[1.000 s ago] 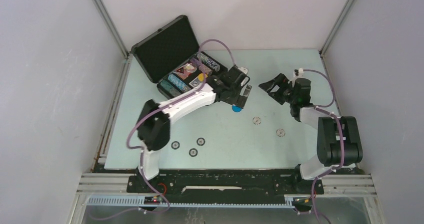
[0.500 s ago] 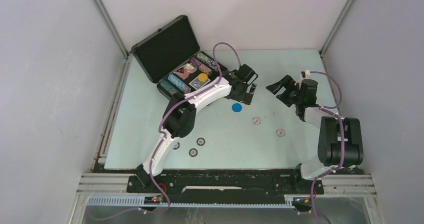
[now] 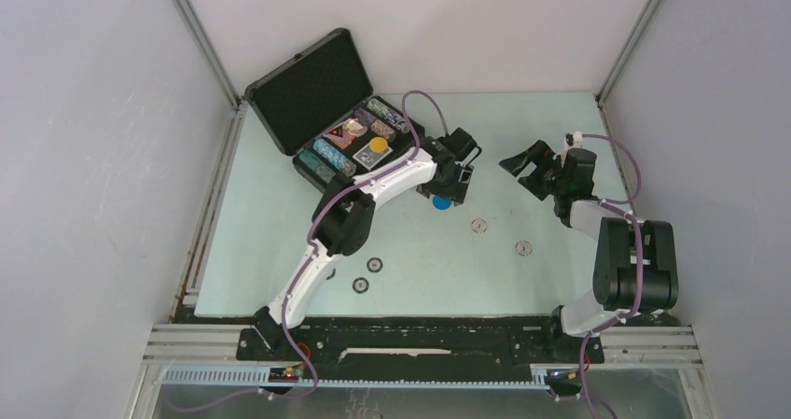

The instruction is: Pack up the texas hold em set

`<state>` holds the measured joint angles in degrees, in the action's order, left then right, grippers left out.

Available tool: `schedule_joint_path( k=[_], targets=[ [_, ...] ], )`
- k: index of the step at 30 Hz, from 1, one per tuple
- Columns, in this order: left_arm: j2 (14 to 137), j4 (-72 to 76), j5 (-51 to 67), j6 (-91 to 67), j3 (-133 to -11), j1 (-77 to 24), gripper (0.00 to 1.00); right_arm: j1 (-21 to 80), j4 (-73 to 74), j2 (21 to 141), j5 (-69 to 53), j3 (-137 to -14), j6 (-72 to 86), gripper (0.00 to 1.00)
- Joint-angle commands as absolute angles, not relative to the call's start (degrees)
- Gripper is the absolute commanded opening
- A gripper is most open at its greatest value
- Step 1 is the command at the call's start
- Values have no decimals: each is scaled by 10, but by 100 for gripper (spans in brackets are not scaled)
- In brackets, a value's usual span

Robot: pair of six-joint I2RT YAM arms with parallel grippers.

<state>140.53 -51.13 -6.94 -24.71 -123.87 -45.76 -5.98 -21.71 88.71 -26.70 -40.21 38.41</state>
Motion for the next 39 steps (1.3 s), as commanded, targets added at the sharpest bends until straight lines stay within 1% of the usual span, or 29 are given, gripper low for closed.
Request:
schedule_joint_path(
  k=[1, 9, 14, 21, 28, 31, 36, 39],
  targets=[
    [1413, -527, -86, -257, -1282, -462, 79, -62, -236, 870, -272, -402, 384, 100],
    [1424, -548, -109, -255, -1302, -467, 67, -62, -236, 870, -272, -402, 385, 100],
    [1430, -557, -112, -250, -1315, -468, 62, -62, -236, 872, -272, -402, 385, 100],
    [1410, -557, -125, -231, -1308, -467, 43, -62, -237, 873, -273, -402, 385, 100],
    [1325, -546, -133, -204, -1272, -448, 42, -62, -240, 876, -274, -402, 385, 100],
    [1284, -542, -121, -206, -1251, -421, 42, -62, -241, 876, -274, -402, 385, 100],
    [1201, -517, -125, -207, -1181, -369, 43, -62, -243, 879, -277, -402, 387, 100],
    [1181, -514, -120, -208, -1155, -328, 44, -62, -246, 880, -278, -402, 389, 100]
  ],
)
